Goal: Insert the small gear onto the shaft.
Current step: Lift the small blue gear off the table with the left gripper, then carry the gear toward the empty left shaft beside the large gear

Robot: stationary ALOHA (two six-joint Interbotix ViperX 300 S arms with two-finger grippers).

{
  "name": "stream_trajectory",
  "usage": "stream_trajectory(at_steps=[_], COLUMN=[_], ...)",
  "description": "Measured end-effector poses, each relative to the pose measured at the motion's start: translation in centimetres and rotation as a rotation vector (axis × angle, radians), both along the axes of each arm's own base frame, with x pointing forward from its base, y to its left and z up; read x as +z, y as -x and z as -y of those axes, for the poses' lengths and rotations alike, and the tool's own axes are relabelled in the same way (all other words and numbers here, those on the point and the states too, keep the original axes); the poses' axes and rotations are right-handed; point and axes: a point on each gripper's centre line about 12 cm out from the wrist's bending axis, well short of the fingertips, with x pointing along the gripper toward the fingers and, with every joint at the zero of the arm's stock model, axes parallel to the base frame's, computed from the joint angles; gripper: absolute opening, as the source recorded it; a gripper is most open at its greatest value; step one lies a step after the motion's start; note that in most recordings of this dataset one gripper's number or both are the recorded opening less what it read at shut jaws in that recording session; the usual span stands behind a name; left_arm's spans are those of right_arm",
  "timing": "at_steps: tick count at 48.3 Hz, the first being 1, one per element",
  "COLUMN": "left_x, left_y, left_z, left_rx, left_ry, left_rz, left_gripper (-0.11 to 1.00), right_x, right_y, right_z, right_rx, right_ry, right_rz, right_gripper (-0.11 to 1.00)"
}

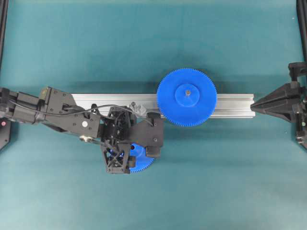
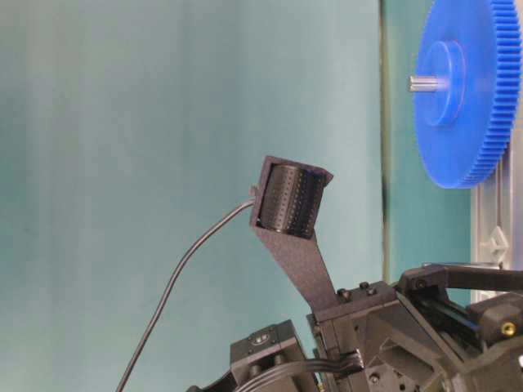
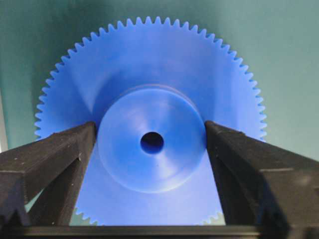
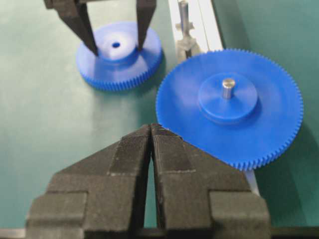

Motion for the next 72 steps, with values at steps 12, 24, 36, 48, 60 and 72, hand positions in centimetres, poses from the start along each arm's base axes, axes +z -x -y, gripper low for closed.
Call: stream_trajectory(at_steps=[12, 24, 36, 48, 60, 72], left_x=[0.0, 1.3, 4.5, 8.6, 10.9, 10.1], left_y=[0.3, 0.3, 0.5, 0.9, 2.0, 2.4], left_z=[0.0, -0.2, -0.5, -3.2, -6.4, -7.2], left_rx=[-0.012, -0.058, -0.056, 0.006, 0.011, 0.006], left_ry=[-0.007, -0.032, -0.027, -0.030, -0.094, -0.114], left_rz=[-0.007, 0.028, 0.110, 0.212, 0.273, 0.249], left_gripper=[0.71, 0.71, 0.71, 0.71, 0.71, 0.71], right_x=[-0.2, 0.0, 0.2, 0.5, 0.5, 0.2], right_y=[0.1, 0.2, 0.7, 0.8, 0.8, 1.0], right_z=[0.0, 0.5, 0.8, 0.9, 1.0, 1.1], right_rx=[-0.003, -0.028, -0.049, -0.055, -0.059, -0.064], right_ry=[-0.002, -0.001, -0.001, -0.001, -0.001, 0.001], right_rz=[-0.005, 0.011, 0.017, 0.029, 0.031, 0.026], right_gripper=[0.10, 0.10, 0.10, 0.10, 0.10, 0.10])
